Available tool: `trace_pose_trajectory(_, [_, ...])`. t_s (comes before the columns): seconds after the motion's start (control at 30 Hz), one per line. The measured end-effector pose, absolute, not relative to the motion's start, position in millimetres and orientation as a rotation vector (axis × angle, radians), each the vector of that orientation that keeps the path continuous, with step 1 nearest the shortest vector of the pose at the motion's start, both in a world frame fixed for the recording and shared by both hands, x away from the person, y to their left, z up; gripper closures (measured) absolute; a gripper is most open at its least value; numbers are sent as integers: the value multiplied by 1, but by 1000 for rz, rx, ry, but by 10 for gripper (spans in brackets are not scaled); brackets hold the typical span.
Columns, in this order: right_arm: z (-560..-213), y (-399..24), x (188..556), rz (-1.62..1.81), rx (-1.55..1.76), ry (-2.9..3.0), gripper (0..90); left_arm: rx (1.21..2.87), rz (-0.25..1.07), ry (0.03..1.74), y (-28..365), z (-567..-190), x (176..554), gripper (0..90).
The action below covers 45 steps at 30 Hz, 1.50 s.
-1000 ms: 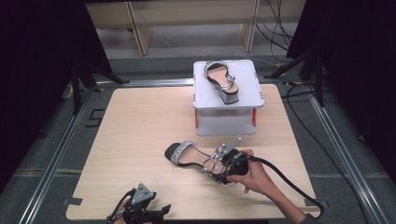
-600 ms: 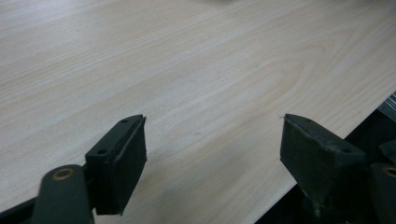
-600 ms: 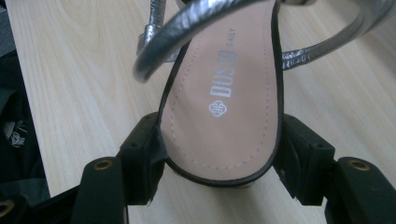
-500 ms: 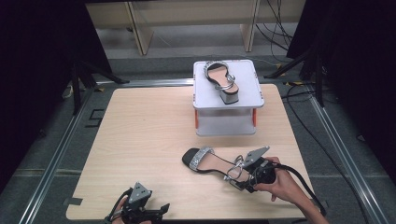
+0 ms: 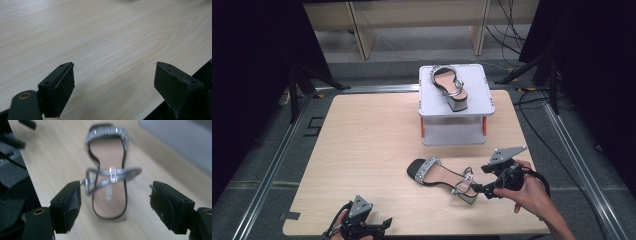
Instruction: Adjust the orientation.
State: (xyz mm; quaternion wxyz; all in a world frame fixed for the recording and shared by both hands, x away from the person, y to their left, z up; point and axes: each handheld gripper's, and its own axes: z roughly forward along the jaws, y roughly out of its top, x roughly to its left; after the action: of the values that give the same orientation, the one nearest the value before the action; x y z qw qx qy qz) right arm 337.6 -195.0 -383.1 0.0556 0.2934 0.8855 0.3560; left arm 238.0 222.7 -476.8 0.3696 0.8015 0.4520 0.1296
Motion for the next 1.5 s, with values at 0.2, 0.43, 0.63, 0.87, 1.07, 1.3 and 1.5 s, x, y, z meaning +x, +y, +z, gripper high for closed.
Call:
trace_pose_trajectory(0.2, [-353, -165, 351, 1098, 841, 2636, 256, 2059, 338, 1159, 225, -477, 239, 162])
trace_pose_trajectory(0.43, [-357, -126, 373, 1049, 816, 2687, 256, 2075, 367, 1140, 226, -477, 240, 162])
trace_pose_trajectory(0.63, [-376, -99, 387, 935, 823, 2757, 256, 2062, 353, 1159, 225, -477, 239, 162])
trace_pose_trajectory(0.87, [-401, -81, 395, 800, 821, 2814, 256, 2066, 344, 1158, 223, -475, 238, 162])
trace_pose_trajectory(1.07, [-417, -81, 397, 728, 783, 2862, 256, 2063, 342, 1157, 223, -475, 238, 162])
trace_pose_trajectory(1.3, [-433, -83, 393, 596, 759, 2880, 242, 2065, 343, 1158, 223, -475, 238, 162])
trace_pose_trajectory(1.5, [-443, -81, 396, 503, 767, 2908, 262, 2065, 342, 1156, 223, -475, 239, 162])
